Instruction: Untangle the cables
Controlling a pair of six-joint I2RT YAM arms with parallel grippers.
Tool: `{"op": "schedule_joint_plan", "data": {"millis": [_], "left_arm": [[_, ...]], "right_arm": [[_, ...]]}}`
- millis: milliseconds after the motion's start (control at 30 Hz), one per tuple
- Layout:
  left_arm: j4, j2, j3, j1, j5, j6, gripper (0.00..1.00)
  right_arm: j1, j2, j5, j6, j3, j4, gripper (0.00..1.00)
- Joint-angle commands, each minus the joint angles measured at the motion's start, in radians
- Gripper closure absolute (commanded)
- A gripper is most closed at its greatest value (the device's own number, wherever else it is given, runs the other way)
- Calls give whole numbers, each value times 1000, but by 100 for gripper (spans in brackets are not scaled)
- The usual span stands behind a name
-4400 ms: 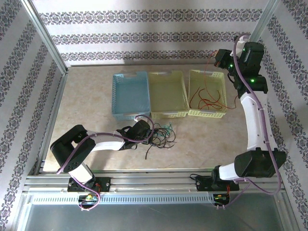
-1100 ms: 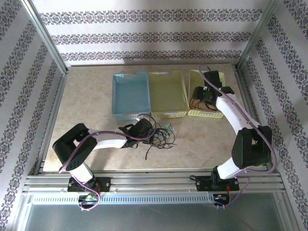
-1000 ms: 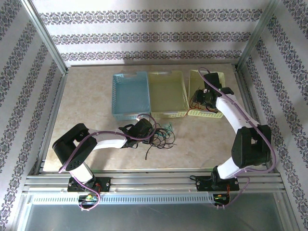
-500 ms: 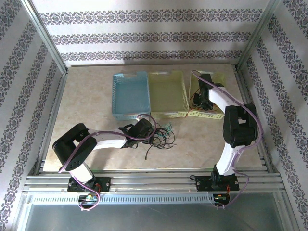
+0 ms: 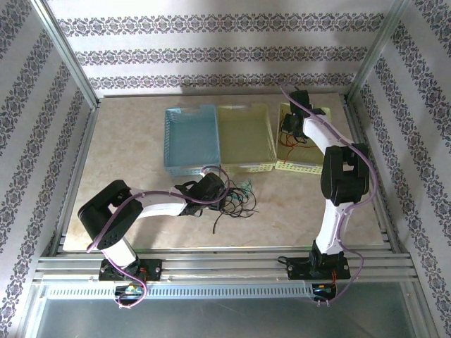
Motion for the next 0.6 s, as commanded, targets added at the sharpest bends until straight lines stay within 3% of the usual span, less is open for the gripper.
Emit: {"op": "schedule_joint_plan", "data": {"millis": [0, 67, 167, 367, 567], "left_arm": [[-100, 77, -42, 38, -76, 23, 40], [-91, 59, -50, 38, -70, 25, 40], [-69, 18, -75, 38, -58, 32, 40], [-25, -73, -118, 40, -29, 45, 40], [32, -156, -166, 41, 5, 56, 40]], "right_arm": [[-9, -58, 73, 21, 10, 52, 94], [-10, -93, 50, 22, -22, 59, 60], [-5, -210, 58, 34, -138, 108, 47], [53, -516, 66, 17, -387, 127, 44], [265, -742, -191, -56, -617, 116, 46]]}}
